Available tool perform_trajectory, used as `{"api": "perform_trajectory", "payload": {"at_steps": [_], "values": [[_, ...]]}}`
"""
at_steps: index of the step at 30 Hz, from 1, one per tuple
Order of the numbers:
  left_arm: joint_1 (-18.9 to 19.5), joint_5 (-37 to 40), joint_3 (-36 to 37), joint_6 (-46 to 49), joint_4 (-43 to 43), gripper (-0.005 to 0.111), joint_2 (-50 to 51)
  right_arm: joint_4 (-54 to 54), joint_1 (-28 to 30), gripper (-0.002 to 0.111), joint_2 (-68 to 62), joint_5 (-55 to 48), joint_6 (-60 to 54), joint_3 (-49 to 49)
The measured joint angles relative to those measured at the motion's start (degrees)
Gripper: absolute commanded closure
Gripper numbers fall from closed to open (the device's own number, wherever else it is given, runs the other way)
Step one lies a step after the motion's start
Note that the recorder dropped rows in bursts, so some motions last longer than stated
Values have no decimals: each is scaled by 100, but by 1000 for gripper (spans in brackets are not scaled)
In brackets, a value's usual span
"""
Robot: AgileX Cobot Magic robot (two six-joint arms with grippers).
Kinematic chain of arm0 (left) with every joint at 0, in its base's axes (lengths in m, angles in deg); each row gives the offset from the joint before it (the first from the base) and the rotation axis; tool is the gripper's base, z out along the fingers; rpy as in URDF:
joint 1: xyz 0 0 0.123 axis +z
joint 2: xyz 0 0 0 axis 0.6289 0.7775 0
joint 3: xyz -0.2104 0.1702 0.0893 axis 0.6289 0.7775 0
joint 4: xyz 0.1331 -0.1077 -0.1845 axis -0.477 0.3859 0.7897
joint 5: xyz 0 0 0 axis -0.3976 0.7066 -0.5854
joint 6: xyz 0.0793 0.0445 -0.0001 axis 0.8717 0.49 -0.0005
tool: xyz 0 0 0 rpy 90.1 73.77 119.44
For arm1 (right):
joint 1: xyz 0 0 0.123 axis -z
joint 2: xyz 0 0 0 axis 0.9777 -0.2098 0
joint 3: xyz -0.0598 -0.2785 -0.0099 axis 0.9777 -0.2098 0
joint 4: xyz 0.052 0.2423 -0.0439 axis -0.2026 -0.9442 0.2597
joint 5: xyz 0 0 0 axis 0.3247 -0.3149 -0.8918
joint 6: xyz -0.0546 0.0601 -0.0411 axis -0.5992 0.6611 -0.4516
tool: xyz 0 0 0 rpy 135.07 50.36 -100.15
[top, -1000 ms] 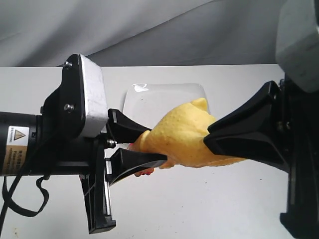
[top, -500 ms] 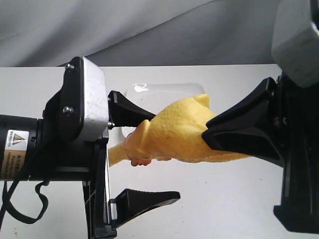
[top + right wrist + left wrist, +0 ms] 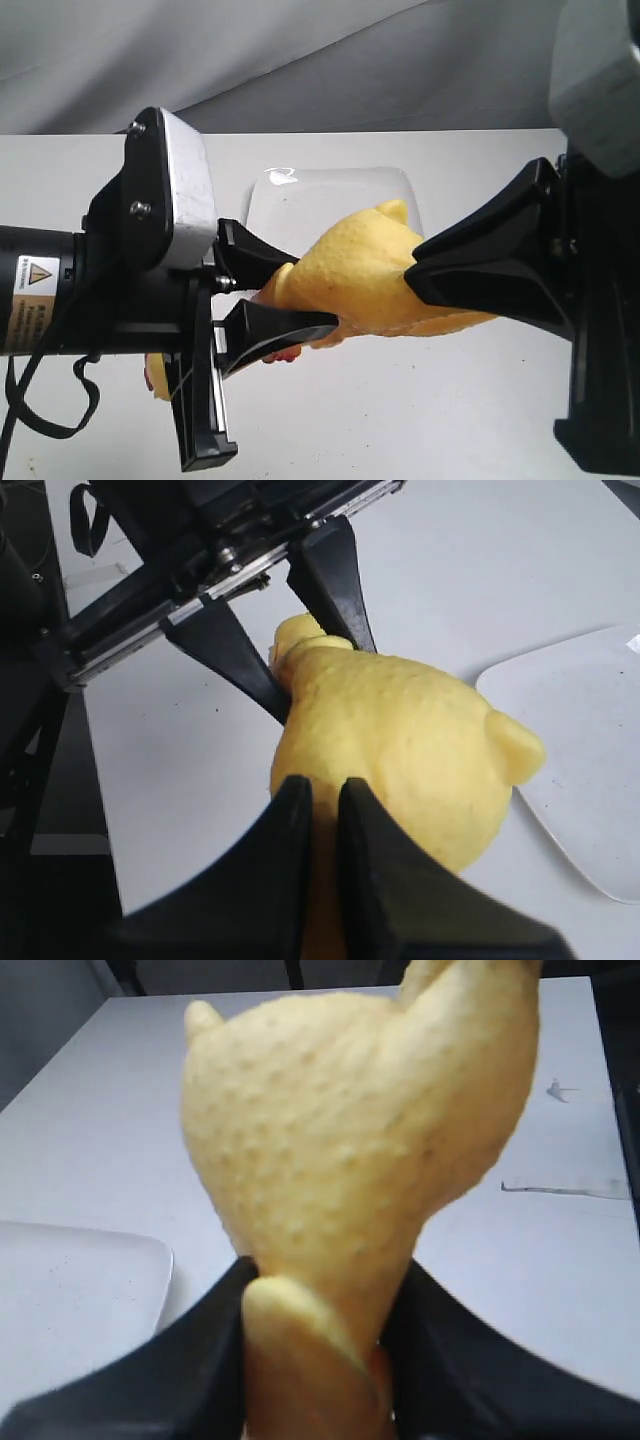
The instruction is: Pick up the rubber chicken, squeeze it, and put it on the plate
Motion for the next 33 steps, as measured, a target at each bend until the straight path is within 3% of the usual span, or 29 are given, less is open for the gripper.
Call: {"api": "perform_trajectory", "payload": {"at_steps": [2,4,6,7,8,9,14,16,19,22,30,31,33], "values": [[0,-13,0,0,-22,105,0,-11,0,108,0,0,0,0],[0,-2,0,0,-22,93,0,-11,0,108,0,0,0,0],[0,-2,0,0,-22,58,0,-22,0,108,0,0,0,0],[0,-14,0,0,-22,26,0,-22,0,108,0,0,0,0],[0,-84,0,0,-22,10,0,-22,0,108,0,10,0,0],[0,-142,0,0,-22,3,0,-22,0,108,0,10,0,0],[0,-131,0,-279,-22,8,0,-22,0,108,-10,66,0,0],[0,-131,0,-294,-22,17,0,-22,0,108,-10,66,0,0],[0,-108,0,-308,-22,52,0,-22,0,108,-10,66,0,0],[0,16,0,-318,-62,105,0,-22,0,108,-10,30,0,0],[0,-18,0,-237,-63,103,0,-55,0,108,-10,16,0,0],[0,-18,0,-227,-63,99,0,-55,0,108,-10,16,0,0],[0,-26,0,-213,-72,75,0,-57,0,108,-10,16,0,0]]}}
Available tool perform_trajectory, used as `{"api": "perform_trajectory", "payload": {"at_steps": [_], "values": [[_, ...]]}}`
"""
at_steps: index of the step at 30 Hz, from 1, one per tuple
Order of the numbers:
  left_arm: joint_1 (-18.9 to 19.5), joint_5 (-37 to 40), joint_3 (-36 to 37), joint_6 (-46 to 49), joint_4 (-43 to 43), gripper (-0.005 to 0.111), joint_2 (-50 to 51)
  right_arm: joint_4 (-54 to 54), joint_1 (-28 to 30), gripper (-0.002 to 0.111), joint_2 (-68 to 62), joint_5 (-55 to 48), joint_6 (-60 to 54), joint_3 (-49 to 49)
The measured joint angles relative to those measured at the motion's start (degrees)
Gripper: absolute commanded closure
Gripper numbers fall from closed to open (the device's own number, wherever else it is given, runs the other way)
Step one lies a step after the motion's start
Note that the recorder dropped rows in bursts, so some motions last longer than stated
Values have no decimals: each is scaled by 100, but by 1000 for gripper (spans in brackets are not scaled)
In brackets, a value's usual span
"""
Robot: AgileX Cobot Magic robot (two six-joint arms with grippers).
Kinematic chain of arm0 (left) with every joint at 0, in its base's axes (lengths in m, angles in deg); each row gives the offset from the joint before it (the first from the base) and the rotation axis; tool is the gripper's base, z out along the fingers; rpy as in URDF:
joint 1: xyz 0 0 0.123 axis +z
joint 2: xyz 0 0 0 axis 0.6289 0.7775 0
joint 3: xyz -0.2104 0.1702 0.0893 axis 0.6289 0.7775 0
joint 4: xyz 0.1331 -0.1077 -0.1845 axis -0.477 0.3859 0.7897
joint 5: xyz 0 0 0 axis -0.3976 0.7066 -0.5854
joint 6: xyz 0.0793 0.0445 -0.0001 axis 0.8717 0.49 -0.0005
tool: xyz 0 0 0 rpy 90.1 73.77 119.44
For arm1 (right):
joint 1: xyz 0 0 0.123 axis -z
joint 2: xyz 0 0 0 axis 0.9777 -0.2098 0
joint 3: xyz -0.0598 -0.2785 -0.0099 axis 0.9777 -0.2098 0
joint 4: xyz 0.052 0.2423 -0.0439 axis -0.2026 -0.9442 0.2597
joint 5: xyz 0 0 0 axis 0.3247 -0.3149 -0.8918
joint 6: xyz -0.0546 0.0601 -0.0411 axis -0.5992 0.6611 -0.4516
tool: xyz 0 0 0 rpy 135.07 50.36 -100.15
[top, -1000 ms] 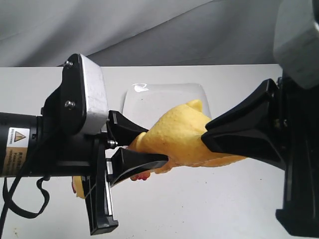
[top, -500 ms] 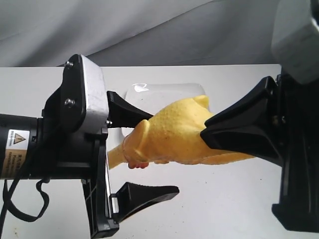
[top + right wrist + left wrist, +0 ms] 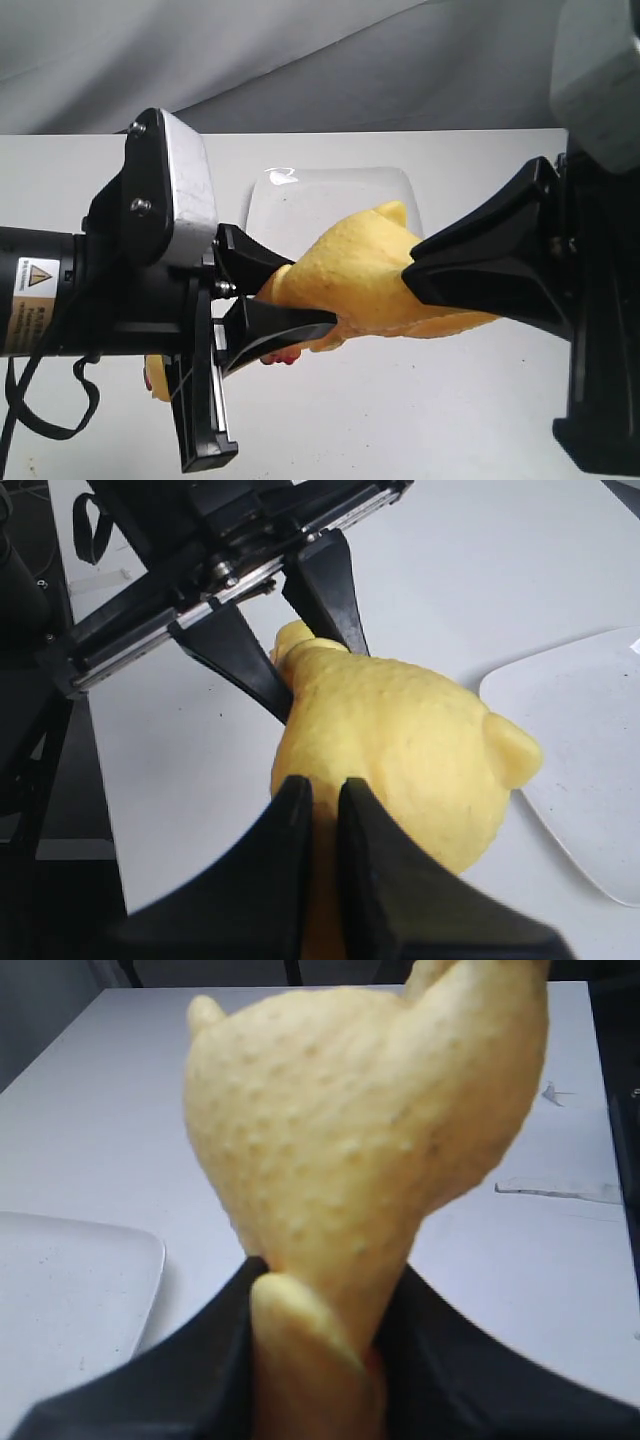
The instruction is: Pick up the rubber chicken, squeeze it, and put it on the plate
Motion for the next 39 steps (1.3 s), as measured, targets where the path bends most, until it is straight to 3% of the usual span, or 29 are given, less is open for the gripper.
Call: {"api": "perform_trajectory", "payload": {"at_steps": [1,3,7,9,11,12,13,20,22,24,26,28,31,39], "values": [[0,0,0,0,0,43,0,-10,0,108,0,0,0,0],[0,-83,0,24,13,4,0,-10,0,108,0,-4,0,0],[0,-112,0,-188,13,8,0,-10,0,108,0,60,0,0],[0,-112,0,-211,13,23,0,-10,0,108,0,59,0,0],[0,-56,0,-224,3,60,0,-10,0,108,0,59,0,0],[0,-18,0,-224,4,92,0,-10,0,108,0,46,0,0],[0,22,0,-236,-7,107,0,-10,0,108,0,22,0,0],[0,1,0,-236,-19,104,0,-23,0,108,0,22,0,0],[0,1,0,-236,-19,97,0,-23,0,108,0,11,0,0],[0,-11,0,-236,-19,85,0,-23,0,108,0,8,0,0],[0,-33,0,-236,-19,61,0,-23,0,108,0,-2,0,0],[0,-44,0,-236,-19,29,0,-23,0,108,0,-5,0,0],[0,-204,0,-351,6,2,0,-23,0,108,0,-5,0,0],[0,465,0,-791,50,4,-518,621,0,108,0,543,33,-14]]}}
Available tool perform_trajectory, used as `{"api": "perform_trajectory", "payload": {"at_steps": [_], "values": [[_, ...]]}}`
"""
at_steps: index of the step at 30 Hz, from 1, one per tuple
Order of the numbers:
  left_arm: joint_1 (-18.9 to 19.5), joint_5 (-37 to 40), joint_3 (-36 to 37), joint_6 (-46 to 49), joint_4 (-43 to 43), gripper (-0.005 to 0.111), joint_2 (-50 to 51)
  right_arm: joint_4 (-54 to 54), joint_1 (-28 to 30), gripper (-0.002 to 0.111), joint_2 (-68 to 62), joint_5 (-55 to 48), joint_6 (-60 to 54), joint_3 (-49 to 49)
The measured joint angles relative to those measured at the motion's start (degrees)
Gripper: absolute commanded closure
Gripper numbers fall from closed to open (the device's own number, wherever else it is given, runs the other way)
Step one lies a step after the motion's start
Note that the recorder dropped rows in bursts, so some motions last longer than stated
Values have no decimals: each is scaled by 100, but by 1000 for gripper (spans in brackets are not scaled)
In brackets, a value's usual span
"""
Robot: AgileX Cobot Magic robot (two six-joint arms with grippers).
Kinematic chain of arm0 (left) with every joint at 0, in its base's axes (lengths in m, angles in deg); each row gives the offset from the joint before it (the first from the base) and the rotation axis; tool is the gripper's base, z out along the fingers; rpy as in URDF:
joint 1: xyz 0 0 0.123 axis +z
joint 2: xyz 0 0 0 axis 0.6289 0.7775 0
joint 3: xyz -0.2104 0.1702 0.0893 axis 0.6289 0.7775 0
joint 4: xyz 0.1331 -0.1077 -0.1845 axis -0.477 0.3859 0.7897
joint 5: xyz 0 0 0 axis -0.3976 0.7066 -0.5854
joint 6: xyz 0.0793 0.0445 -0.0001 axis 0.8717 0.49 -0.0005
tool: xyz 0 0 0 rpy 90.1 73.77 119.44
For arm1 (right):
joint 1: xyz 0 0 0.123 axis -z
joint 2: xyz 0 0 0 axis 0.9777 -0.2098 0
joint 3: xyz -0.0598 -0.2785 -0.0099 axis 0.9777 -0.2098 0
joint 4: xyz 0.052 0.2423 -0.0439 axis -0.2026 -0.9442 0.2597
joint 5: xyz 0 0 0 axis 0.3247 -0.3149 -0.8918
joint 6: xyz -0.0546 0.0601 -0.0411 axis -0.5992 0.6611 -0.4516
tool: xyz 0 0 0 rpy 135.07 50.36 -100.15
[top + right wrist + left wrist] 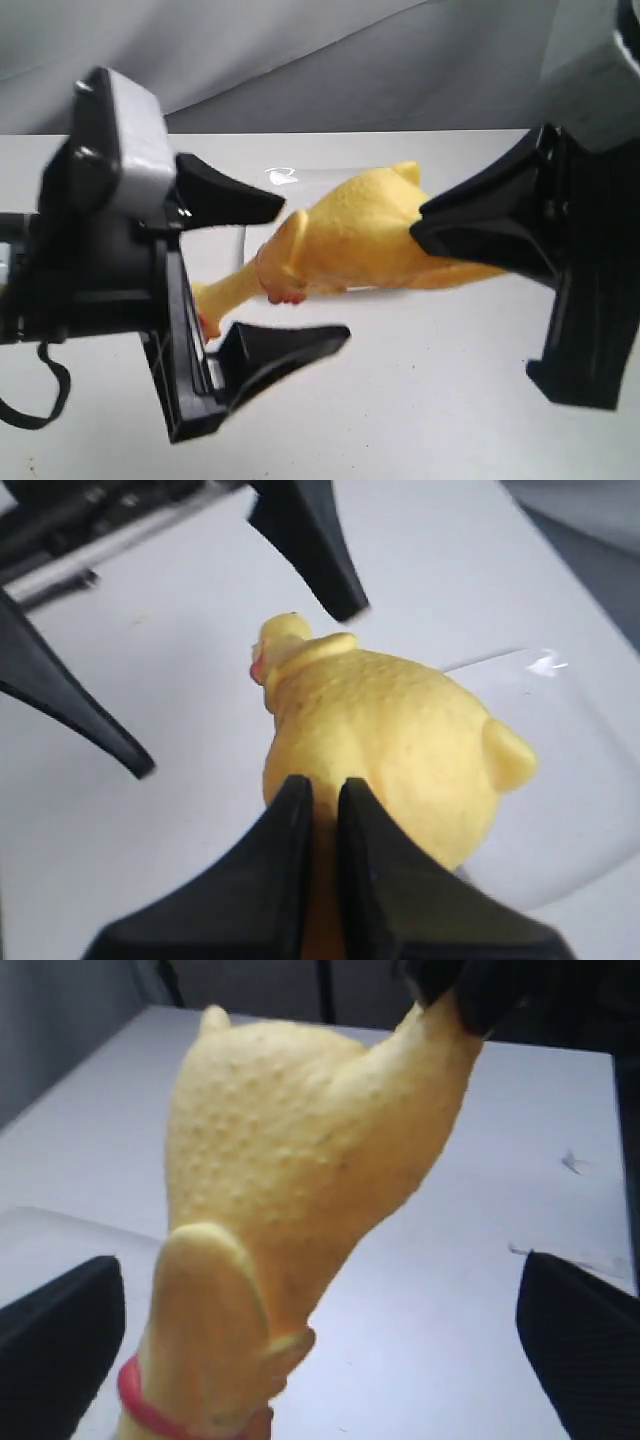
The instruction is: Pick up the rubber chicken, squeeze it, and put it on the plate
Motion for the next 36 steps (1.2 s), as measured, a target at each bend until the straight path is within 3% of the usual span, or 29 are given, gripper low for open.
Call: {"api": "perform_trajectory", "payload": {"at_steps": [6,18,27,36], "values": [[0,1178,0,-462,10,4,-1328,896,0,108,-121,1900,111,-359],[0,1400,0,-793,21,4,-2807,1385,221,108,-2805,5441,133,-548],[0,1649,0,-807,13,4,-2926,631,737,108,-4076,6718,-188,-592],[0,1649,41,-807,13,4,-2926,619,746,108,-4431,6882,-224,-592]]}}
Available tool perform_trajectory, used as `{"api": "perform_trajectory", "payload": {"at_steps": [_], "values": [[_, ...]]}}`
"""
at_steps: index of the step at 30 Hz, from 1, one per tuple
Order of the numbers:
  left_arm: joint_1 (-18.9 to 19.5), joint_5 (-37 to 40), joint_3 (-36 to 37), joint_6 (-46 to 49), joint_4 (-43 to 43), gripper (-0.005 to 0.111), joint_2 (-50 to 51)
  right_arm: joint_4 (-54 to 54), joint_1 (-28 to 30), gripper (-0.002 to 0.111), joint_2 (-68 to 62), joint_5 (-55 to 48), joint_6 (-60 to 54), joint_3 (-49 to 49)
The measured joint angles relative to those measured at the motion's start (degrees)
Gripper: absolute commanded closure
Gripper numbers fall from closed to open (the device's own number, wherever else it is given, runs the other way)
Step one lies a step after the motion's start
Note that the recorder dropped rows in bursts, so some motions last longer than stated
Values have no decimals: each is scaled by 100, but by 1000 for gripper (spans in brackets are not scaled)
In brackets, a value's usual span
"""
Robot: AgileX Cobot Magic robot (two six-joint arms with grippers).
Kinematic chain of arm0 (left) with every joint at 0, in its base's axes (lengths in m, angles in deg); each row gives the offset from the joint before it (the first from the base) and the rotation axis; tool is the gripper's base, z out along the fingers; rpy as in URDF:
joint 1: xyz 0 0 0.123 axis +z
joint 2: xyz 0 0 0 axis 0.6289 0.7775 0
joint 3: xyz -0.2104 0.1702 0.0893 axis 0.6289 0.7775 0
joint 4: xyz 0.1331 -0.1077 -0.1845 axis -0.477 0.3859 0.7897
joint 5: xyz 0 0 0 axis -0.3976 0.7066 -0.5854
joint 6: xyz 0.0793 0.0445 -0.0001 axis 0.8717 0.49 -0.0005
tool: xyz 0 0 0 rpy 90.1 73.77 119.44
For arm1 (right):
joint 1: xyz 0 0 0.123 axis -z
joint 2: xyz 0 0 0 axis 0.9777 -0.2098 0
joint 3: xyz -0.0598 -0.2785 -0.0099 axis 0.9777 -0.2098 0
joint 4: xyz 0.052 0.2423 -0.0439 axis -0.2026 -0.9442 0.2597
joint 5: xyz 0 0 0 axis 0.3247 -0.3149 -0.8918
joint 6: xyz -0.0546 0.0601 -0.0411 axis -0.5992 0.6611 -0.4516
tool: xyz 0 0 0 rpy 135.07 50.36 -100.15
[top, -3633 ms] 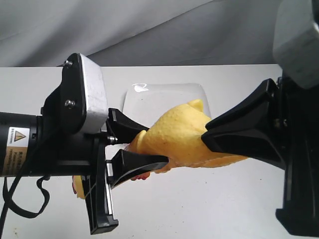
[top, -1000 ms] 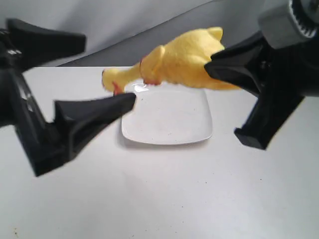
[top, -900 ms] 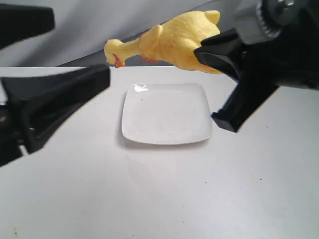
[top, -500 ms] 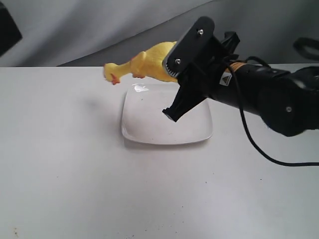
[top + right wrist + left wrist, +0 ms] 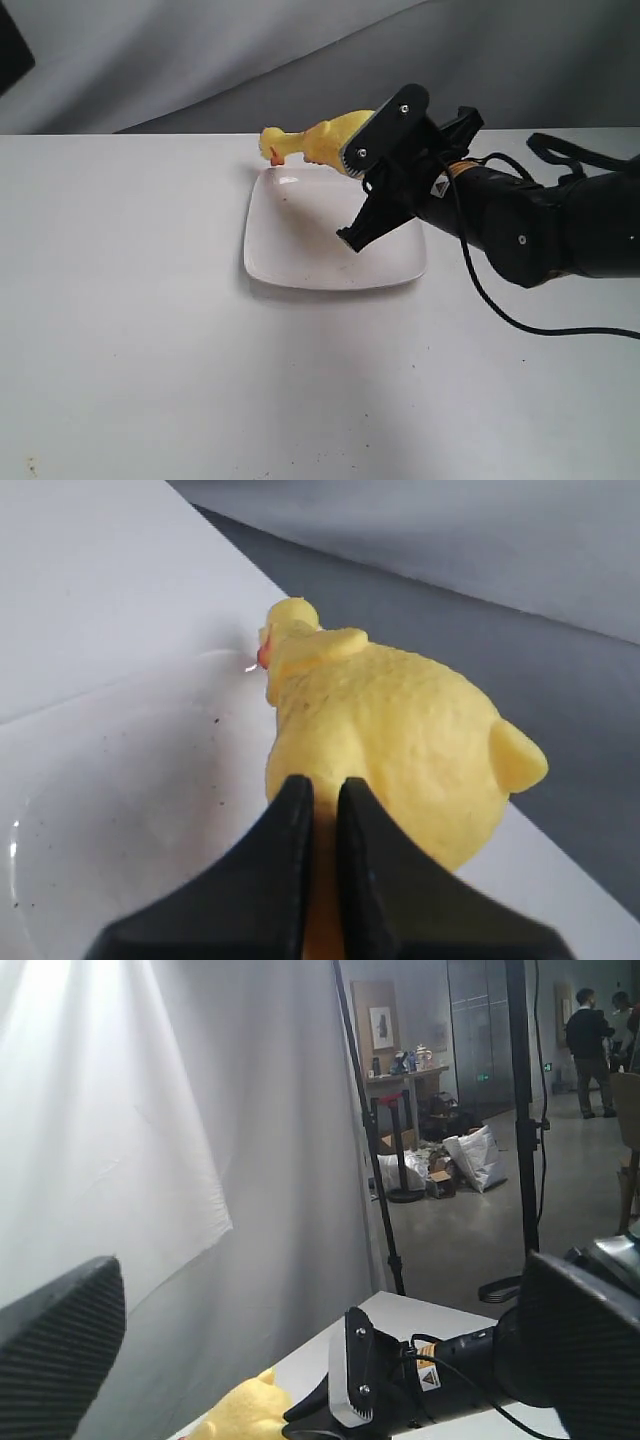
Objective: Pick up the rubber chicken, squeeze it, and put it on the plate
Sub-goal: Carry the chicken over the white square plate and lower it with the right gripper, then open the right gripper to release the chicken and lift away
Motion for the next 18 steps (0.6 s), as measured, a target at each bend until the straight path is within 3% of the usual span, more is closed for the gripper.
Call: {"api": "perform_trajectory", "payload": {"at_steps": [11,18], "values": [[0,0,134,0,0,4,0,-74,0,106,-301,-1249,117,0],[0,0,134,0,0,4,0,-256,4,57,-301,-2207,148,0]]}}
